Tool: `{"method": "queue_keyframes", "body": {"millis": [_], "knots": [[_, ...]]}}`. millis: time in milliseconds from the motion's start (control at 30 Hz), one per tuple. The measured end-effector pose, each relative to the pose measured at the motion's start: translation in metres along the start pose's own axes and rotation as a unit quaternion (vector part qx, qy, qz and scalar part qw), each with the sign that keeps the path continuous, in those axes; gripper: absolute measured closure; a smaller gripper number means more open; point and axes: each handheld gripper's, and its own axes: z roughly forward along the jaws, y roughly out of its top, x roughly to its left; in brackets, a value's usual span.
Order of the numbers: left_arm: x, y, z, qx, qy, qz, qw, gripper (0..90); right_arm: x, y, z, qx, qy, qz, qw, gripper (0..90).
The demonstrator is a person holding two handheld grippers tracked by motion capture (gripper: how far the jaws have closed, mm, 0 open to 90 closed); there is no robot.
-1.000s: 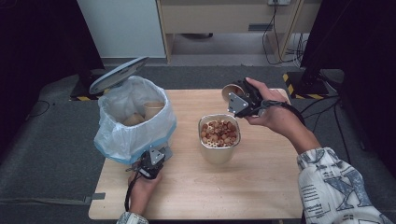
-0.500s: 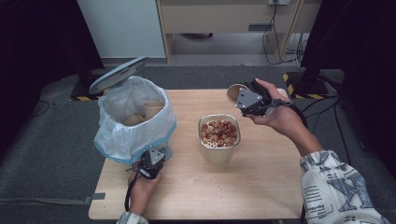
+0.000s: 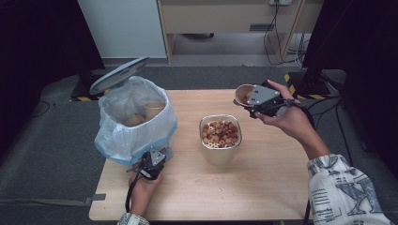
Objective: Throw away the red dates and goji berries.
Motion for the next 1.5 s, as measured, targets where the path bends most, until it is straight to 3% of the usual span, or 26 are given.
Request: {"method": "queue_keyframes", "body": {"millis": [600, 1000, 1500], "knots": [[-0.001, 0.0, 0.0, 0.001, 0.002, 0.002, 1.0, 89.0, -0.009, -0.026, -0.017, -0.024, 0.024, 0.088, 0.9955, 33.4], [0.0, 0.0, 0.0, 0.001, 0.001, 0.002, 1.0, 89.0, -0.009, -0.041, -0.018, -0.033, 0.042, 0.131, 0.99, 33.3], [0.0, 0.0, 0.0, 0.001, 0.001, 0.002, 1.0, 89.0, -0.012, -0.053, -0.018, -0.047, 0.062, 0.187, 0.9793, 33.3]]}}
